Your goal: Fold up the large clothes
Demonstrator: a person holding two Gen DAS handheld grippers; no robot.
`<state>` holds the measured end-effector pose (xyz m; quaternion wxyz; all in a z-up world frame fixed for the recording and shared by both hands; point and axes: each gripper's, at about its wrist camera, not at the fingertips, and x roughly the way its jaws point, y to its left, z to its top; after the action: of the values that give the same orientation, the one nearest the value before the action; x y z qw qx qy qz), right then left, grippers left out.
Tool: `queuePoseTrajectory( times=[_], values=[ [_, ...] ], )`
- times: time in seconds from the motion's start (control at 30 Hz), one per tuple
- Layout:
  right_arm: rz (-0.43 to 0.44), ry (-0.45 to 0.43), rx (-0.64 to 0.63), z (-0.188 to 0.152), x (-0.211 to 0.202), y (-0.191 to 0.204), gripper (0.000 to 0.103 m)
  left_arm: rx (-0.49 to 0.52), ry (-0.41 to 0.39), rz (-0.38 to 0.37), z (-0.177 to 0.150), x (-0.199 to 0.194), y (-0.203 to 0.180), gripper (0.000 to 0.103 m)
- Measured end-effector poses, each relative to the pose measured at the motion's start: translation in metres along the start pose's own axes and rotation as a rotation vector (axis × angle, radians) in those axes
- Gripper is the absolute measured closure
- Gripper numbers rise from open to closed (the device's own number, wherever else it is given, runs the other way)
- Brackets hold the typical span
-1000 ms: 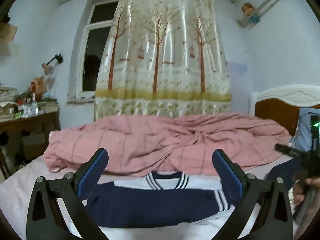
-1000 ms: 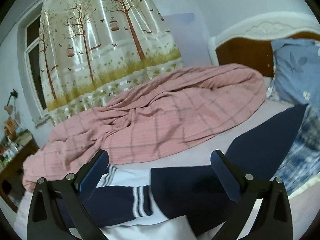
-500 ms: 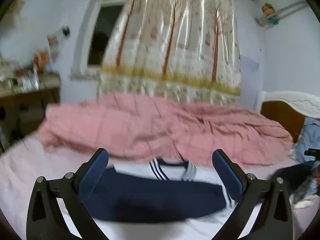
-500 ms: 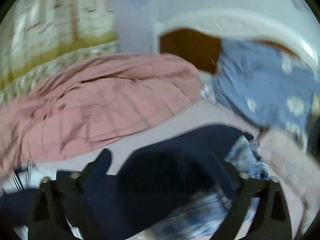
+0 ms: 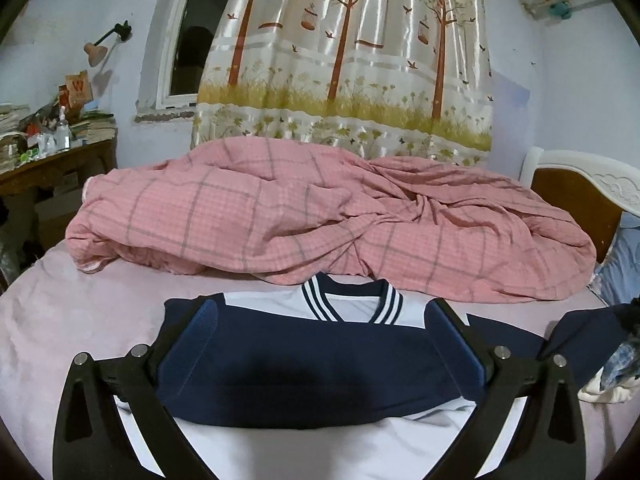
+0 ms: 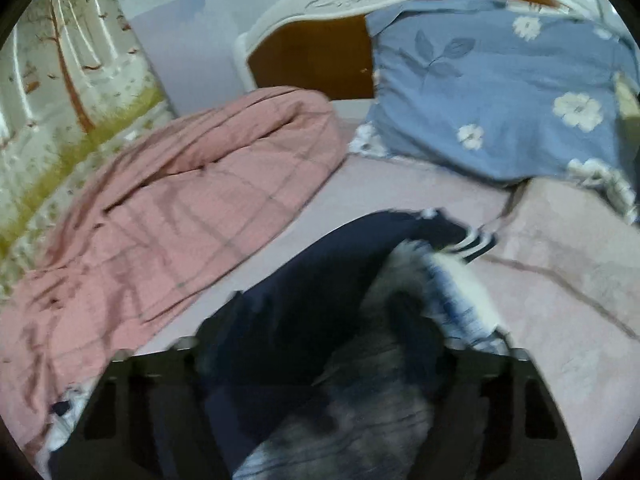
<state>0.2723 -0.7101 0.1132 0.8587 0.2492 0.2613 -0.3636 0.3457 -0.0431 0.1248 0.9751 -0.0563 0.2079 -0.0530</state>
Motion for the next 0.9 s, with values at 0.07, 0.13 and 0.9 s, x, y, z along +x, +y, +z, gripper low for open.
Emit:
queuePoseTrajectory(
  times=[0.07,0.13,0.9],
  values=[
    [-0.044,-0.014,-0.026,0.005,0.004,0.002,0.059,-0.002,0.002,-0.003,0.0,0.001,0.001,0.0],
    [-0.091,-0.025,-0.039,0.01,0.006,0.005,0.086,0.0,-0.001,0.002,0.0,0.0,0.0,0.0],
    [0.433,-0.217,-0.28,-0.059,-0.12,0.236,0.099,-0.016,-0.039,0.047,0.003,0.004,0.028,0.004]
  ],
)
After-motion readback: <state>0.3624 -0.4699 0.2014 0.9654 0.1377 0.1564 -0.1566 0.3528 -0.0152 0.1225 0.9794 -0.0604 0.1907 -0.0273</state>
